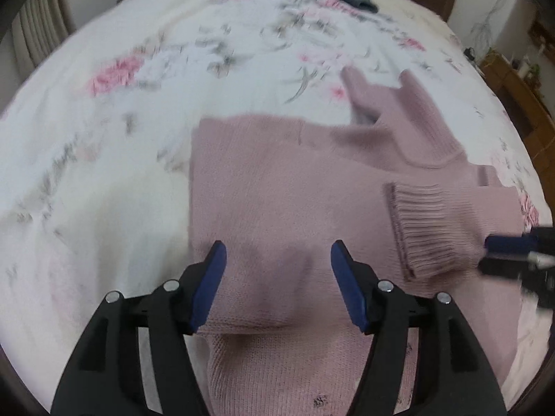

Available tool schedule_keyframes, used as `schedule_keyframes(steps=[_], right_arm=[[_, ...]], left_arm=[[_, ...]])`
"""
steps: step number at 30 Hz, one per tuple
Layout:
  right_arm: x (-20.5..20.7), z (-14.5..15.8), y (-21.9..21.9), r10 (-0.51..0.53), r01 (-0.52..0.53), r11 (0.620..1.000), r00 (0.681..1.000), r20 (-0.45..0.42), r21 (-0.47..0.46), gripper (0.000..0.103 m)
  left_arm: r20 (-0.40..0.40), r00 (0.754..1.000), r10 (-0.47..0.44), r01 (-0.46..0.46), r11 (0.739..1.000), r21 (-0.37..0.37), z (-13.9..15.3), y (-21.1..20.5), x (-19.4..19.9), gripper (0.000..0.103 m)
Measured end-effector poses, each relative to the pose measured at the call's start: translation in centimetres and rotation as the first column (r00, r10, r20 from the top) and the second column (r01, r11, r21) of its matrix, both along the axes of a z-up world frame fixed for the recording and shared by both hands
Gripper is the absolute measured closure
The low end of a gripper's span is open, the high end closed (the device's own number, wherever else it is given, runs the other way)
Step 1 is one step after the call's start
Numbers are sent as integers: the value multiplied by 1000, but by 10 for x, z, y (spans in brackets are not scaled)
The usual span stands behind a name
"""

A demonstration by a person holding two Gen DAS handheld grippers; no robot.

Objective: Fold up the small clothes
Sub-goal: 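Pinch and flatten the folded sleeve with the right tool, then open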

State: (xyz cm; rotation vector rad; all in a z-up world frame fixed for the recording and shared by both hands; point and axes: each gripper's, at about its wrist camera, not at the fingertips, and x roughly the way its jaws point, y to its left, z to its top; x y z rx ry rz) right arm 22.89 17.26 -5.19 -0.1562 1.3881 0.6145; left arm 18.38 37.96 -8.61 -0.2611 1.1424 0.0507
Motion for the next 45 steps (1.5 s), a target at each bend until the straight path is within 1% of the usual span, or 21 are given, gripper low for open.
schedule_keyframes(steps=[2, 4, 6, 8, 9, 10, 12, 13, 14, 16, 21, 26, 28, 30, 33, 37, 38, 40, 42, 44, 45], right_arm=[[-2, -8, 17, 13, -13, 1000, 1000, -1, -16, 58], [-2, -17, 30, 17, -17, 999, 1000, -7, -31, 47], [-4, -26, 40, 25, -26, 998, 1000, -18, -59, 38], [-3, -39, 48, 23, -24, 993, 1000, -4, -117, 38], [-3, -42, 49, 27, -26, 991, 1000, 3, -134, 41], [-2, -49, 49, 35, -33, 987, 999, 12, -159, 52], [-1, -50, 44, 35, -28, 984, 999, 36, -176, 66], [-1, -49, 40, 28, -20, 983, 999, 44, -181, 88], [0, -46, 35, 15, -4, 981, 998, 54, -192, 95], [3, -34, 13, -37, 39, 995, 999, 18, -91, 95], [1, 5, -56, -138, 138, 990, 989, 53, -4, 95], [11, 31, -130, -248, 247, 969, 967, 65, 16, 95], [15, 34, -157, -290, 289, 957, 955, 66, 16, 95], [20, 27, -176, -326, 326, 945, 944, 43, 19, 95], [24, 13, -210, -381, 382, 924, 924, -24, 28, 95], [25, -21, -240, -433, 445, 894, 888, -156, 48, 94], [23, -29, -242, -437, 449, 892, 883, -172, 40, 93], [19, -36, -247, -433, 447, 893, 882, -184, 42, 92], [17, -33, -250, -423, 440, 896, 887, -183, 57, 91], [15, -23, -251, -417, 425, 904, 899, -136, 39, 86], [16, -18, -253, -417, 422, 906, 902, -112, 28, 86]], left_arm=[[-21, 1000, 16, -17, 999, -28, -11, 6, 1, 41], [-10, 1000, 17, -17, 999, -37, -15, 7, 1, 39], [0, 1000, 12, -12, 999, -42, -16, 7, 0, 37], [3, 1000, 14, -14, 999, -50, -18, 8, 0, 37], [4, 1000, 12, -12, 999, -50, -19, 8, -1, 37], [5, 1000, 11, -11, 999, -51, -20, 9, -1, 37], [3, 1000, 10, -9, 999, -53, -20, 9, -1, 37], [3, 1000, 9, -9, 999, -52, -21, 9, -2, 37], [2, 1000, 10, -10, 999, -51, -21, 9, -1, 37], [1, 1000, 13, -13, 999, -48, -21, 8, -1, 37], [0, 1000, 19, -19, 999, -41, -21, 7, -1, 37], [-3, 1000, 25, -25, 999, -36, -21, 7, 1, 37], [-5, 1000, 24, -24, 999, -31, -21, 6, 1, 36], [-6, 1000, 23, -23, 999, -25, -21, 6, 2, 36], [-11, 1000, 23, -24, 1000, -11, -21, 5, 3, 36], [-19, 1000, 20, -20, 1000, 17, -22, 1, 5, 35], [-20, 1000, 18, -18, 1000, 24, -22, 0, 5, 35], [-23, 1000, 16, -15, 999, 29, -22, 0, 6, 35], [-26, 999, 18, -18, 1000, 25, -21, 1, 6, 35], [-26, 999, 25, -24, 999, 37, -16, 1, 7, 35], [-17, 999, 30, -29, 997, 64, -10, -1, 6, 36]])
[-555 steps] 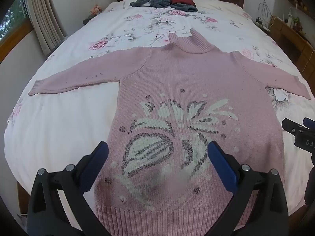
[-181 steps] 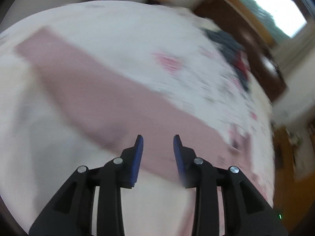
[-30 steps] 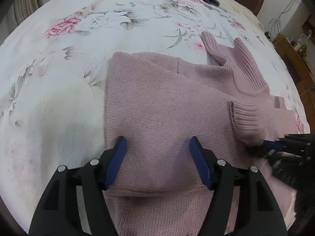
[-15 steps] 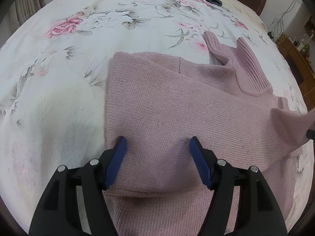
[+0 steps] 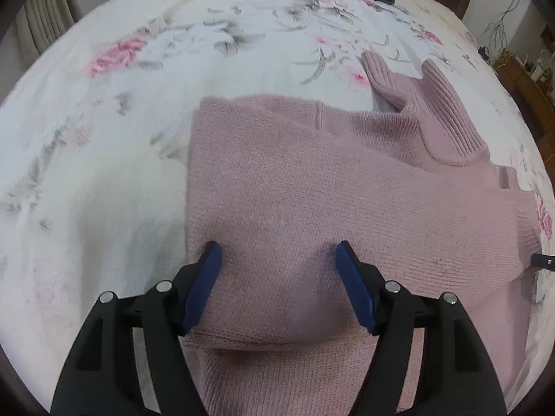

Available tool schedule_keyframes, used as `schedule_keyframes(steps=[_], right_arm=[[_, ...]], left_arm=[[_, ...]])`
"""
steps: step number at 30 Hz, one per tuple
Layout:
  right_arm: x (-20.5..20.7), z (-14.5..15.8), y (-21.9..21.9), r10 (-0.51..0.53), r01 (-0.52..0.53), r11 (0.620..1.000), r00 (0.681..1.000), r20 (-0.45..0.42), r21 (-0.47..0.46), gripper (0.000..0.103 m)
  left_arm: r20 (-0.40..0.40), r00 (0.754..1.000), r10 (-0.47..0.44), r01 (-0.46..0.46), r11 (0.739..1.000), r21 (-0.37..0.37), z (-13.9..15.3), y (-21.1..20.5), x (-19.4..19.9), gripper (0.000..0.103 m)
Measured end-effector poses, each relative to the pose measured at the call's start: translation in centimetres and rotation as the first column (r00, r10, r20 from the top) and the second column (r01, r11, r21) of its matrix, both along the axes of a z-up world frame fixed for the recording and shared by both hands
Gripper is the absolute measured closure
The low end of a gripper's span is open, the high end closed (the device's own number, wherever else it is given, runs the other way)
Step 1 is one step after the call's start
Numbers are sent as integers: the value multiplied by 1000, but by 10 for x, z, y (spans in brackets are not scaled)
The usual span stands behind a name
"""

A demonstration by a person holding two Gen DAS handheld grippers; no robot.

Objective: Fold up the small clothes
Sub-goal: 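Pinch and flatten the folded sleeve with the right tool, then open, then move both tools to the turtleneck collar and close them on it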

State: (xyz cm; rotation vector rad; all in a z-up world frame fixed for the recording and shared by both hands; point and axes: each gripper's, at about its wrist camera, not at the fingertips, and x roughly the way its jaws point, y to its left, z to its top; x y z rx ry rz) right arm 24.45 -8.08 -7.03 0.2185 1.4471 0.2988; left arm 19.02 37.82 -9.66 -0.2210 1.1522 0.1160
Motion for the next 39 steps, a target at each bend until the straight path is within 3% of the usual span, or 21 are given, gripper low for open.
schedule_keyframes(steps=[2, 5, 7, 11, 13, 15, 19, 23, 29, 32, 34, 37, 39], right_arm=[[0, 19, 2, 13, -10, 999, 997, 78, -36, 86], [1, 34, 12, 54, -51, 998, 988, 144, -27, 83], [1, 31, 26, 95, -94, 995, 987, 127, -9, 81], [0, 13, 40, 136, -131, 990, 987, 91, -62, 81], [1, 3, 35, 122, -117, 991, 990, 73, -67, 83], [1, -6, 28, 112, -108, 992, 992, 61, -64, 84], [0, -14, 22, 97, -96, 995, 994, 57, -31, 84], [2, -14, 31, 123, -120, 991, 991, 54, -59, 82], [23, 7, 50, 156, -149, 986, 983, 100, -70, 67], [49, 17, 68, 140, -138, 990, 980, 144, -26, 64], [70, 23, 86, 138, -139, 990, 973, 182, -6, 44], [109, 24, 117, 131, -139, 990, 967, 217, 22, 31], [128, 16, 132, 132, -146, 987, 972, 197, 59, 29]], left_arm=[[40, 999, -16, 13, 998, 59, 15, -11, -1, 36], [95, 992, -77, 69, 994, 79, 32, -33, -2, 36], [85, 989, -123, 118, 991, 63, 30, -47, 2, 36], [33, 982, -184, 182, 981, 64, 10, -65, 4, 36], [13, 984, -178, 176, 982, 72, 0, -63, 4, 35], [16, 986, -167, 166, 986, 26, -7, -54, 2, 34], [30, 986, -164, 164, 986, -15, -10, -48, 3, 34], [22, 987, -162, 162, 986, -27, -8, -49, 4, 34], [78, 986, -149, 154, 985, -71, 20, -45, 29, 34], [128, 983, -134, 146, 985, -93, 36, -45, 60, 26], [134, 983, -126, 142, 983, -115, 38, -47, 80, 24], [117, 987, -108, 127, 978, -166, 32, -50, 117, 23], [89, 991, -102, 119, 969, -214, 21, -53, 141, 21]])
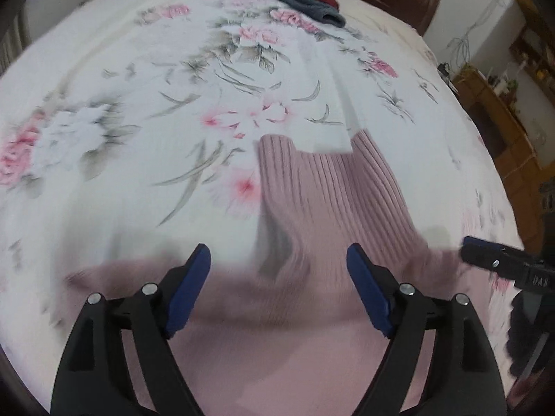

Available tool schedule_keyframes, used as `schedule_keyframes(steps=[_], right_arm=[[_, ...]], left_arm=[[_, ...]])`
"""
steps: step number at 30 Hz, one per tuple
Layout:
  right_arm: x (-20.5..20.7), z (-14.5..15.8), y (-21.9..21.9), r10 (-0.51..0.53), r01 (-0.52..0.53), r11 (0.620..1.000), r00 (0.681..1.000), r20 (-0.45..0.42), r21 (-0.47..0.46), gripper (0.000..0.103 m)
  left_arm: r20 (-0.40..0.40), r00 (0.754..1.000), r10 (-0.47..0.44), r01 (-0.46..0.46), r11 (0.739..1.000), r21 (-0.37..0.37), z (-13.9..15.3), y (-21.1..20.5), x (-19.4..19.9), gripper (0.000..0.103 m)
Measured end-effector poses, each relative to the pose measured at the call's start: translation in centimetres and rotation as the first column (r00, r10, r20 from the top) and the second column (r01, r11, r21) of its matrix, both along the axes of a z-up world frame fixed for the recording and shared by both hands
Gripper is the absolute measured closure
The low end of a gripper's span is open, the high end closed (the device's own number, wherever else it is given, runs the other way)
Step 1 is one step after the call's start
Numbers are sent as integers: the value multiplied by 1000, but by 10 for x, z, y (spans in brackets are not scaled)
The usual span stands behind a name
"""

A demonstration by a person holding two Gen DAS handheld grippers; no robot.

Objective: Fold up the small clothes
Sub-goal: 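Move both tools to the turtleneck collar and close them on it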

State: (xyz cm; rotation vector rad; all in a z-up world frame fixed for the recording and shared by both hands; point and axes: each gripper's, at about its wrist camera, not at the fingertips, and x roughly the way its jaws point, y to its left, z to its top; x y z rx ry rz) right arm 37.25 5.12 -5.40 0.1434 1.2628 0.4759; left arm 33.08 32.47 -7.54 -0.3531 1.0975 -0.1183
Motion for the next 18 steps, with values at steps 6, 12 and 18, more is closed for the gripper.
schedule_keyframes(steps=[6, 12, 18], right_arm=[[40, -36, 38, -14, 14, 1000, 999, -45, -3, 29], [36, -59, 55, 53, -55, 997, 998, -30, -51, 89], [-5, -15, 38, 111, -115, 993, 987, 114, 28, 91]], left_arm=[[-45, 999, -14, 12, 999, -46, -30, -16, 38, 27], [-10, 999, -44, 43, 994, -99, -46, -29, 36, 87], [118, 990, -75, 97, 976, -195, -17, -23, 8, 92]])
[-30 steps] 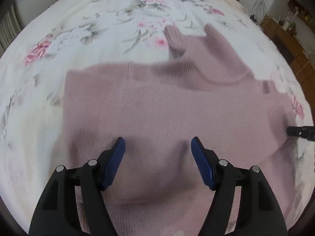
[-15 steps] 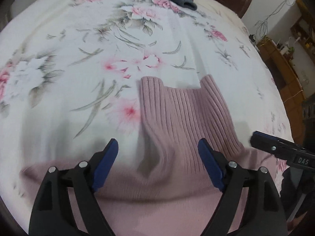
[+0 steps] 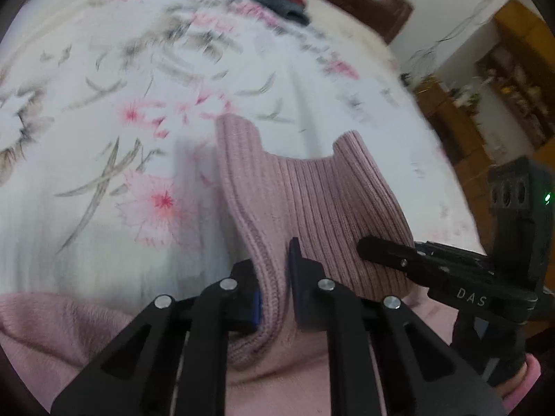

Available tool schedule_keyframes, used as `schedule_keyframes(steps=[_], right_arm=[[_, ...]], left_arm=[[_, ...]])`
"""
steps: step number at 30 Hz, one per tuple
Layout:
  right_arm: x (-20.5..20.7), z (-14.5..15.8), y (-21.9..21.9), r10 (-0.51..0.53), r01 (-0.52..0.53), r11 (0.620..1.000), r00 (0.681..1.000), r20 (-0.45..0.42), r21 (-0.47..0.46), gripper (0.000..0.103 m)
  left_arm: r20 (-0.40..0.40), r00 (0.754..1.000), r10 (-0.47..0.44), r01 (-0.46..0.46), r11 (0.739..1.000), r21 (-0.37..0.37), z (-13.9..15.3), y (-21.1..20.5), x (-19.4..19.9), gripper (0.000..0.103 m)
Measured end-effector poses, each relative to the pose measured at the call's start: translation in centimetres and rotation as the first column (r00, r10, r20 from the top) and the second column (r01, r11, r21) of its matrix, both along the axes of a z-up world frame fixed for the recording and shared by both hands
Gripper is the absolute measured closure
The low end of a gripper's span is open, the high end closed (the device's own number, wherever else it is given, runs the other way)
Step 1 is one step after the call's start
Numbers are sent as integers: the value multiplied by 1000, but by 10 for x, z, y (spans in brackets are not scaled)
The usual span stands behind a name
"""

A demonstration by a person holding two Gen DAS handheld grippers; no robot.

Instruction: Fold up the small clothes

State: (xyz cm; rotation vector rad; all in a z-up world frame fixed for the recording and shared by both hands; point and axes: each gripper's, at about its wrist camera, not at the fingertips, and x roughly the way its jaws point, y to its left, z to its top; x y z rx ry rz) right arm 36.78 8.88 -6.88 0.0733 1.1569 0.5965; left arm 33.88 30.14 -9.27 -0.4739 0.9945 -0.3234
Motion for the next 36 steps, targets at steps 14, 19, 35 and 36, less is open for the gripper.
schedule_keyframes(steps=[14, 19, 35, 36], right_arm=[[-136, 17, -46, 212, -211, 977, 976, 50, -30, 77], [-159, 6, -75, 214, -214, 976, 976, -32, -29, 71], [-69, -30, -51, -12, 38, 993, 972, -234, 108, 91], [-64, -29, -50, -23, 43, 995, 979, -204, 95, 92]], left_arm=[[66, 976, -209, 205, 977, 62, 10, 0, -140, 72], [3, 973, -232, 232, 972, 32, -1, 19, -177, 65], [-78, 996, -50, 46, 997, -57, -16, 17, -87, 73], [-71, 996, -45, 43, 999, -31, -15, 16, -82, 77]])
